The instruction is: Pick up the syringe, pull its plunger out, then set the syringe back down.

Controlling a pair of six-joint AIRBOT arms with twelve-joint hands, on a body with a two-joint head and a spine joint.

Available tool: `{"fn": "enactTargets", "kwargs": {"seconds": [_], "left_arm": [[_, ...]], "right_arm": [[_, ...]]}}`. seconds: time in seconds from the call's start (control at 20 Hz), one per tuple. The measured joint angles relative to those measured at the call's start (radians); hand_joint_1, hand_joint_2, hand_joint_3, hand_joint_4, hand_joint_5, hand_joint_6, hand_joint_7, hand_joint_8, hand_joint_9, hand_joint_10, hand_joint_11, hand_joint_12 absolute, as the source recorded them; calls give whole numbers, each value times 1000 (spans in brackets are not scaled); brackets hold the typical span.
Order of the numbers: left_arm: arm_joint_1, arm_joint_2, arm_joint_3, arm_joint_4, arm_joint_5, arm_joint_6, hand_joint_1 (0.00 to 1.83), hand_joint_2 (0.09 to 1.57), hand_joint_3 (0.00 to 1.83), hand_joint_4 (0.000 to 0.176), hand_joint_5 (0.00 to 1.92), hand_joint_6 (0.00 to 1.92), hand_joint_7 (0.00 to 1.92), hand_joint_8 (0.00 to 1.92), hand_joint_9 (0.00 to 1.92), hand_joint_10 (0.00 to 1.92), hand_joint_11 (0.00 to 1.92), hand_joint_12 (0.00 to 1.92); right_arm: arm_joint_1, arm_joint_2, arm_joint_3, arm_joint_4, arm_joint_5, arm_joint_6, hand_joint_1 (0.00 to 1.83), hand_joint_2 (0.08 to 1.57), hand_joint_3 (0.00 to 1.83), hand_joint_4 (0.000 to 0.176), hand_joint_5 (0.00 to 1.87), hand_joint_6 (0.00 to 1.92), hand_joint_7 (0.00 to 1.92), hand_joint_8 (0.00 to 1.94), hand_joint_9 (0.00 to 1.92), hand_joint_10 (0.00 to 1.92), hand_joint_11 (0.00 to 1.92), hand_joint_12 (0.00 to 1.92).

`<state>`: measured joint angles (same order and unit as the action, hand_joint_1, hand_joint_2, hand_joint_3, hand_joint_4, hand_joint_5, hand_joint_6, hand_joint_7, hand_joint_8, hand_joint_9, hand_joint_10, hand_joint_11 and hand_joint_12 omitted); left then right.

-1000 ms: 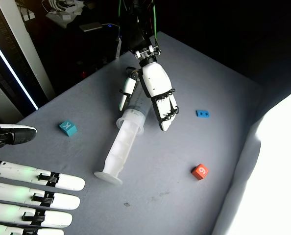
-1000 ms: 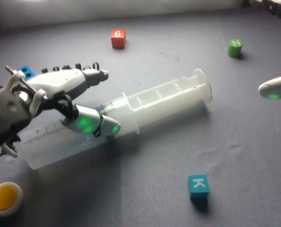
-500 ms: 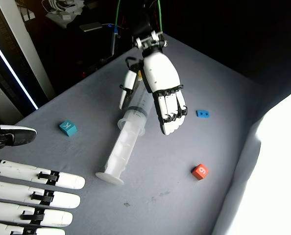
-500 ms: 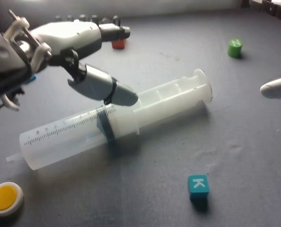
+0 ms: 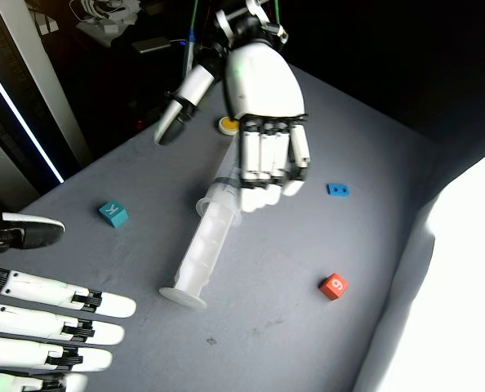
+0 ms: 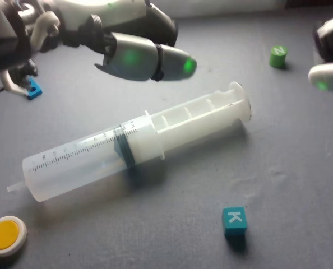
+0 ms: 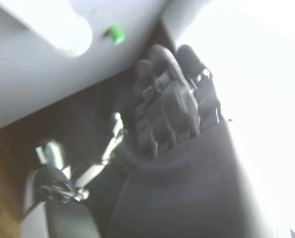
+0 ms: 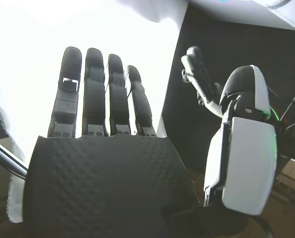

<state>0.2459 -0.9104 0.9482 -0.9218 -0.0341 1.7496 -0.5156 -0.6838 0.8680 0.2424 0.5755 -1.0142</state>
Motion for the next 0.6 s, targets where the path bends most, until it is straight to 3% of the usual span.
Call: {"fn": "enactTargets", "kwargs": {"seconds": [0.05,0.2,0.25,0.3,0.35,0.4,0.45,0.5,0.6], "left_arm": [[-8,9,-5,3,2,-2,924,1394,42,38,1423,1921,1656,1921,1682,1921,1598,1921],[-43,28,-11,25,42,2,934,1406,37,41,1410,1921,1682,1921,1715,1921,1574,1921],[-53,28,-11,30,49,1,770,1429,13,142,1292,1921,1476,1921,1522,1921,1364,1921],[-66,28,-11,38,61,0,769,1414,0,169,1240,1921,1383,1909,1435,1921,1265,1921],[-78,28,-14,46,65,0,621,1457,14,175,1169,1813,1276,1825,1325,1921,1186,1921],[-82,28,-14,50,67,0,621,1457,14,175,1169,1813,1276,1825,1325,1921,1186,1921],[-93,28,-14,50,71,0,635,1412,0,167,1109,1882,1200,1868,1198,1921,1013,1921],[-100,28,-17,51,71,0,685,1400,0,167,1122,1913,1219,1910,1223,1921,1048,1921],[-114,28,-22,51,72,0,818,1385,0,172,1234,1921,1380,1921,1372,1921,1191,1921]], "right_arm": [[0,0,0,1,0,1,633,1486,10,0,1373,1921,1546,1941,1546,1921,1585,1921],[0,0,0,-1,-2,0,717,1502,6,0,1405,1921,1565,1941,1561,1921,1600,1921],[0,0,0,-4,0,0,776,1483,0,0,1467,1921,1618,1941,1614,1921,1592,1921],[-1,-1,0,-7,2,0,791,1488,0,0,1494,1921,1655,1941,1647,1921,1606,1921],[-1,-1,0,-8,3,0,810,1505,3,70,1506,1921,1660,1941,1655,1921,1618,1921],[-1,-1,0,-9,3,0,810,1505,3,70,1506,1921,1660,1941,1655,1921,1618,1921],[-1,-1,0,-8,3,0,765,1506,1,81,1482,1921,1633,1941,1639,1921,1614,1921],[-1,-1,0,-8,3,0,768,1495,0,74,1460,1921,1586,1941,1601,1921,1604,1921],[-1,-1,0,-11,3,0,810,1466,0,79,1423,1921,1539,1941,1556,1921,1572,1921]]}}
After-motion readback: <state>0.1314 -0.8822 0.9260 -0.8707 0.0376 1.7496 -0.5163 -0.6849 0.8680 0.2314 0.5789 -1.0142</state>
